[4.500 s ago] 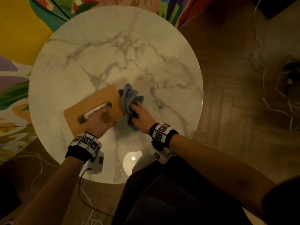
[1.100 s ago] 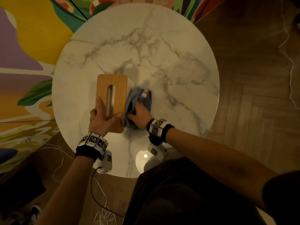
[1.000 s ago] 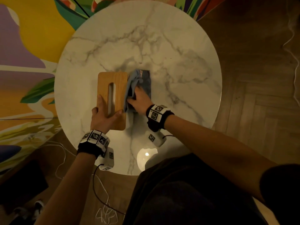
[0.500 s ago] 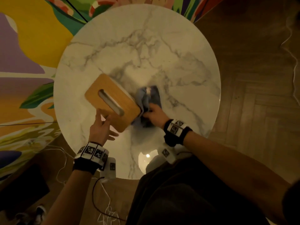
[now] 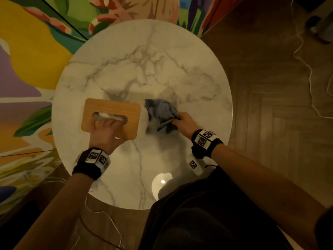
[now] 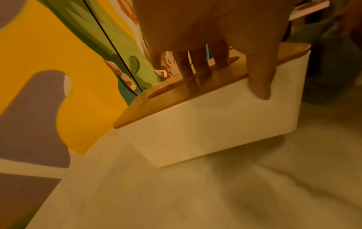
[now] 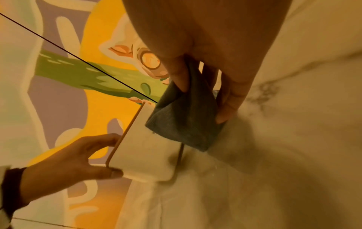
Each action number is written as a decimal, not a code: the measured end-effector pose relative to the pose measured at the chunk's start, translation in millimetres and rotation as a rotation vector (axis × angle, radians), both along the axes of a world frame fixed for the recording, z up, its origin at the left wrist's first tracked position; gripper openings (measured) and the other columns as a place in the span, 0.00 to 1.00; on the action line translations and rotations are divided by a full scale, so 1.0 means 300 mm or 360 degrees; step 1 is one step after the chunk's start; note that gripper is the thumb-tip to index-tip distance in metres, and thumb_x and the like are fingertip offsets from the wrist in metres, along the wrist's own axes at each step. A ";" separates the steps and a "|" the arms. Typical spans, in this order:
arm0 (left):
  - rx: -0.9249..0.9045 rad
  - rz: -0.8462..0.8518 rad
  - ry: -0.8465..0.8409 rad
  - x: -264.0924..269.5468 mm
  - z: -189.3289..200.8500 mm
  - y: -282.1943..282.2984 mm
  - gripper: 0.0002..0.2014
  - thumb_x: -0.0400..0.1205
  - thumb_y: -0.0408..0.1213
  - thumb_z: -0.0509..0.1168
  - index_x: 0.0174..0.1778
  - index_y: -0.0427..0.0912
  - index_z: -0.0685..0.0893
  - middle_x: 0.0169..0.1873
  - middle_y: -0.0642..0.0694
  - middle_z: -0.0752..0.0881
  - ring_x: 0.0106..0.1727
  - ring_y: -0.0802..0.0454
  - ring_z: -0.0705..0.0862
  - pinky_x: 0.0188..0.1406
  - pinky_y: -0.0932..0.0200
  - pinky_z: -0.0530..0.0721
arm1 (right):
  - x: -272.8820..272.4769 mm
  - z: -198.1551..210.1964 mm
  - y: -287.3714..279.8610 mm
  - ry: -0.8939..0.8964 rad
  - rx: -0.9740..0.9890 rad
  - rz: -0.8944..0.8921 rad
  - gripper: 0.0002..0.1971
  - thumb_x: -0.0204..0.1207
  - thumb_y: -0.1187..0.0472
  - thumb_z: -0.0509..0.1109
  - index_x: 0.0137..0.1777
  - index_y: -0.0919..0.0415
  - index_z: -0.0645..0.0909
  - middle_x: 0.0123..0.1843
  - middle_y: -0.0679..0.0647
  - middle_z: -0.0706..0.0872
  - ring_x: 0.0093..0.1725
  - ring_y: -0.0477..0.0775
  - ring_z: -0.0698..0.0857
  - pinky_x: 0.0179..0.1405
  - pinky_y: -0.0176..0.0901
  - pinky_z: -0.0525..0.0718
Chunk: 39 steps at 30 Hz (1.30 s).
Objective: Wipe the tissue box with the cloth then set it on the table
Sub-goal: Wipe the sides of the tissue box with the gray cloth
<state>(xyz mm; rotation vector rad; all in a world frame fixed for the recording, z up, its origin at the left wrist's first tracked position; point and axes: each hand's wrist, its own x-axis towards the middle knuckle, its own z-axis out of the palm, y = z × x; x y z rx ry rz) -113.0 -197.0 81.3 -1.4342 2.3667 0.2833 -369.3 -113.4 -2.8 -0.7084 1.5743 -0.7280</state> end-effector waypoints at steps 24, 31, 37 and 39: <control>0.0206 0.0378 0.0149 -0.116 0.100 0.084 0.31 0.68 0.58 0.73 0.65 0.47 0.81 0.56 0.41 0.88 0.52 0.39 0.85 0.47 0.52 0.80 | 0.217 0.154 0.074 -0.0451 -0.0361 0.0209 0.23 0.81 0.46 0.57 0.71 0.56 0.71 0.77 0.55 0.71 0.75 0.54 0.70 0.80 0.54 0.65; 0.0283 0.0488 0.0343 -0.118 0.125 0.150 0.35 0.63 0.59 0.76 0.65 0.47 0.82 0.61 0.45 0.87 0.61 0.43 0.84 0.60 0.47 0.82 | 0.135 0.085 -0.039 0.0278 -0.0383 0.0289 0.18 0.81 0.49 0.59 0.61 0.57 0.83 0.75 0.61 0.71 0.73 0.65 0.65 0.79 0.63 0.58; 0.0280 0.0659 0.0634 -0.129 0.158 0.163 0.33 0.62 0.49 0.81 0.61 0.38 0.84 0.62 0.41 0.86 0.61 0.43 0.84 0.63 0.48 0.82 | 0.174 0.201 -0.059 -0.0198 -0.0589 0.0174 0.17 0.82 0.58 0.58 0.67 0.63 0.77 0.75 0.60 0.72 0.71 0.56 0.73 0.73 0.41 0.68; 0.0277 0.0652 0.0574 -0.111 0.167 0.152 0.33 0.62 0.51 0.80 0.61 0.39 0.84 0.61 0.42 0.87 0.61 0.44 0.84 0.62 0.50 0.82 | 0.173 0.222 -0.012 -0.0256 -0.0639 0.0264 0.17 0.83 0.59 0.57 0.67 0.64 0.78 0.75 0.59 0.72 0.69 0.49 0.72 0.67 0.26 0.66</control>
